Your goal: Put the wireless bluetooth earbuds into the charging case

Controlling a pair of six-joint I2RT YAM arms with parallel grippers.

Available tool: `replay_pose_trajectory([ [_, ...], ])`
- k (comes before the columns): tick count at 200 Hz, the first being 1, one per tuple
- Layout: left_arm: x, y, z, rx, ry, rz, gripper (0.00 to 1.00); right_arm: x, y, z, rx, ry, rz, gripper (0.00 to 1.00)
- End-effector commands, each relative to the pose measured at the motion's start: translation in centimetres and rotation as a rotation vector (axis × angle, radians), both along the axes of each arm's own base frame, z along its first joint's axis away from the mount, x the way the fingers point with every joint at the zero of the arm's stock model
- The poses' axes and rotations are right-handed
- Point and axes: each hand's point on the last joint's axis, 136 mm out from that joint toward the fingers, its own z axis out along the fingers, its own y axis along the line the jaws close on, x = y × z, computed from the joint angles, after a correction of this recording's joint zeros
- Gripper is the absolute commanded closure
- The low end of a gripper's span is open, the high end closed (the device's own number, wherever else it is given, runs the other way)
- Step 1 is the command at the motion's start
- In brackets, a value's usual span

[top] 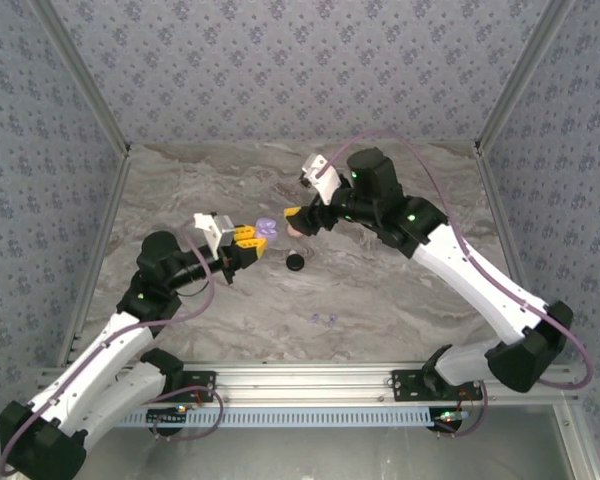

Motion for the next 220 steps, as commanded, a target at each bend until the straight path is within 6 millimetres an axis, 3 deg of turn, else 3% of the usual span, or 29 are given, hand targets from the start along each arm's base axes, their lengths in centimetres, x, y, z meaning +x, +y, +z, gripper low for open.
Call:
replay_pose_trajectory([
  [1,-0.1,0.6,1.0,-0.039,-0.059,0.037,1.00,-1.3,-3.5,-3.9,-0.027,0.244,-0.211,0.22],
  [26,-0.4,0.9,0.9,-0.043,-0.056,0.051,1.00,-3.9,-5.9,-9.9,-0.084,0.498,-0.416,0.27],
  [41,-0.6,1.0,0.7,-0.038,-0.054,0.051,1.00,-5.6,-6.4,-12.5,-0.124,0.580,-0.504,0.27],
  [45,-0.6,1.1,0.8,-0.038,-0.055,0.053,1.00,-6.2,-7.0,-14.5,-0.162,0.617,-0.535,0.27],
  [62,-0.8,1.2,0.7,-0.037,-0.056,0.053,1.00,-7.8,-8.0,-18.1,-0.205,0.716,-0.622,0.27],
  [93,-1.1,1.3,0.8,-0.037,-0.055,0.048,1.00,-9.5,-7.3,-22.9,-0.244,0.840,-0.667,0.29],
  [140,-1.9,1.8,0.7,-0.046,-0.065,0.053,1.00,-10.3,-4.0,-26.1,-0.321,0.906,-0.637,0.41],
  [164,-2.3,2.1,0.7,-0.049,-0.069,0.062,1.00,-10.2,-3.2,-27.5,-0.374,0.909,-0.637,0.49],
  [220,-2.4,2.3,0.5,-0.041,-0.066,0.066,1.00,-10.9,-1.7,-29.6,-0.466,0.936,-0.605,0.57],
])
